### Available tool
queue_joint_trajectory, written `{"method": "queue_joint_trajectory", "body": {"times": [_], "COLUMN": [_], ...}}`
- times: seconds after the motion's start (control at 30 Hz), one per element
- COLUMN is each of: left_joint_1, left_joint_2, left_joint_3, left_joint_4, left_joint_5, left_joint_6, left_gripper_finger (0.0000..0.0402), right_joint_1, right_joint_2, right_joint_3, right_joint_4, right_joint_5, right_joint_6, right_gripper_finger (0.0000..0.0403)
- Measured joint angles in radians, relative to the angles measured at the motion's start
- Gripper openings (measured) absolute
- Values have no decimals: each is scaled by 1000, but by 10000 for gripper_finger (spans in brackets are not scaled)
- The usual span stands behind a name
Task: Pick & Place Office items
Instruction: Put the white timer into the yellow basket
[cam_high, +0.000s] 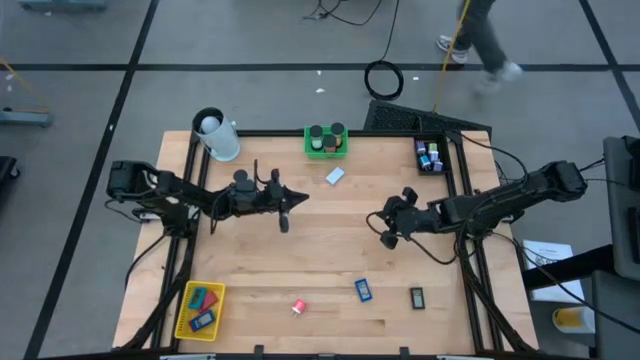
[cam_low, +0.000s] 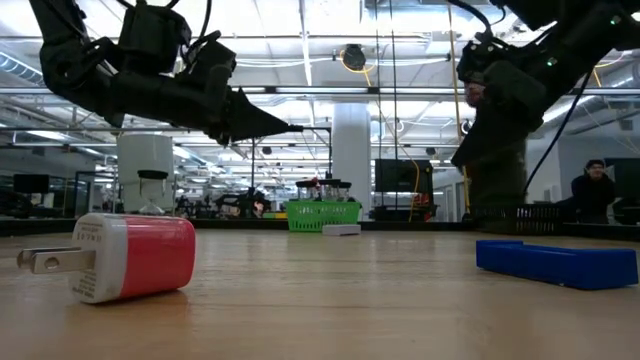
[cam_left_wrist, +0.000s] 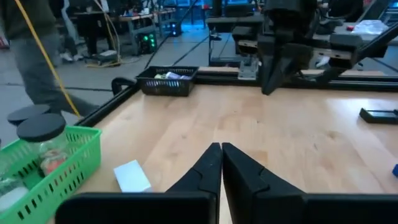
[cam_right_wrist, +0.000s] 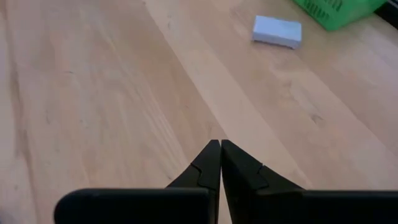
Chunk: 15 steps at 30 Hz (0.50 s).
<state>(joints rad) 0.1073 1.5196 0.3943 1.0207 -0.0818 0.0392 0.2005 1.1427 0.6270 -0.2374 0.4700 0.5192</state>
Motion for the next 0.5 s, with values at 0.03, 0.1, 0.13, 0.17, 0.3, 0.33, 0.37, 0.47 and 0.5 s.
{"method": "queue_joint_trajectory", "body": {"times": [0.03, 0.1, 0.13, 0.17, 0.3, 0.33, 0.37, 0.47, 0.5], "left_joint_1": [0, 5, 8, 15, 33, 36, 37, 36, 36], "left_joint_2": [0, 0, 0, 0, 8, 21, 34, 100, 121], "left_joint_3": [0, 3, 13, 26, 99, 121, 141, 203, 223], "left_joint_4": [-1, -5, -25, -61, -257, -289, -310, -315, -315], "left_joint_5": [-9, -30, -38, -40, -44, -50, -51, -47, -46], "left_joint_6": [-13, -54, -84, -120, -217, -219, -219, -217, -218], "left_gripper_finger": [22, 22, 23, 23, 23, 23, 23, 23, 23], "right_joint_1": [-3, -8, -11, -14, -39, -46, -53, -76, -83], "right_joint_2": [4, 9, 10, 10, 10, 10, 10, 10, 10], "right_joint_3": [0, 0, 0, 0, -9, -22, -40, -119, -152], "right_joint_4": [-1, -4, -6, -9, -24, -7, 13, 131, 197], "right_joint_5": [0, 0, 1, 1, 19, 33, 43, 51, 49], "right_joint_6": [0, -7, -14, -24, -73, -87, -103, -171, -196], "right_gripper_finger": [9, 9, 9, 9, 9, 9, 8, 3, 2]}}
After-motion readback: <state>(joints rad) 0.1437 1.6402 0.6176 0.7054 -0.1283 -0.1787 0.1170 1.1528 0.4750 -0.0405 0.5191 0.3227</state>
